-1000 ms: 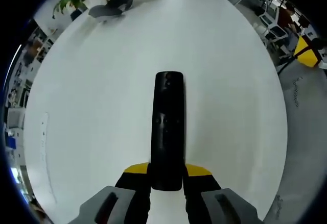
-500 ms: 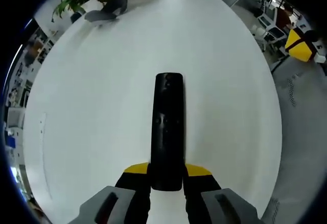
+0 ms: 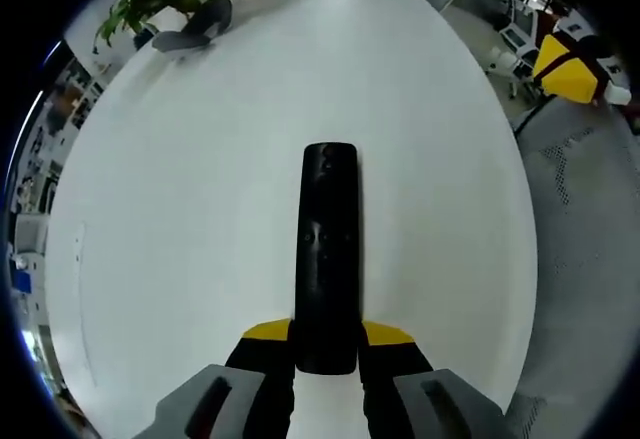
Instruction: Press the specified remote control buttons in sequence, fully releasing each button before pressing the next.
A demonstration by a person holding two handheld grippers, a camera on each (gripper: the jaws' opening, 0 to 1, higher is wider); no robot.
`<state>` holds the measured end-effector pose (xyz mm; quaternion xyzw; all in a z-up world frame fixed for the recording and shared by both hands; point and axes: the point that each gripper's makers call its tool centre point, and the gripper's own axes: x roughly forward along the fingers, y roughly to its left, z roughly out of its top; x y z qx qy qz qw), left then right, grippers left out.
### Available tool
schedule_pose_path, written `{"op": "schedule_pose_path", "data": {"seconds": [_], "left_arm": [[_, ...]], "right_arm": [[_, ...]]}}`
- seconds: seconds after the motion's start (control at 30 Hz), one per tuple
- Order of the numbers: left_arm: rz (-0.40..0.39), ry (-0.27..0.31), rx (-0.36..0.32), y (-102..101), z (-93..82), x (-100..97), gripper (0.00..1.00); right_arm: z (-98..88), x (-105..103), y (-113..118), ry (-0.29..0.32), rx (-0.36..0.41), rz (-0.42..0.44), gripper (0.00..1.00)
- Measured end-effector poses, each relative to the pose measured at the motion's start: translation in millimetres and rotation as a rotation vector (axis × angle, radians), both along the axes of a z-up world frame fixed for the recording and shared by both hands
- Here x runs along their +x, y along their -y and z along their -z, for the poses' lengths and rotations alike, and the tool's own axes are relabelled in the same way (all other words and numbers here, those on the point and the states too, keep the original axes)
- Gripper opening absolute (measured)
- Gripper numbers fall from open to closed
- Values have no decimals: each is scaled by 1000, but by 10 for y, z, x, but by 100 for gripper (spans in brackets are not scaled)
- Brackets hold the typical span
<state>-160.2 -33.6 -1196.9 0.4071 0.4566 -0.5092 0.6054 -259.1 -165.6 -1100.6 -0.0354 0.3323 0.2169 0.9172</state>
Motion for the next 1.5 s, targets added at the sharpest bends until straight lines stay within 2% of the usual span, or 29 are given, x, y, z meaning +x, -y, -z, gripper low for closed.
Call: {"op": "schedule_pose_path", "data": {"seconds": [0.77, 0.97, 1.1, 1.33, 1.5], "left_arm": [[-6, -3, -41, 59, 0, -386, 23], [-14, -4, -52, 81, -3, -489, 23], [-8, -4, -53, 98, -5, -580, 23], [-6, -2, -64, 117, -5, -730, 23], [-6, -3, -68, 132, -6, -825, 23]], "right_arm": [[29, -35, -54, -33, 21, -25, 0], [32, -47, -57, -71, 91, -14, 0], [13, -44, -60, -73, 121, -4, 0], [46, -73, -82, -91, 108, -12, 0], [37, -83, -99, -98, 130, -16, 0]]}}
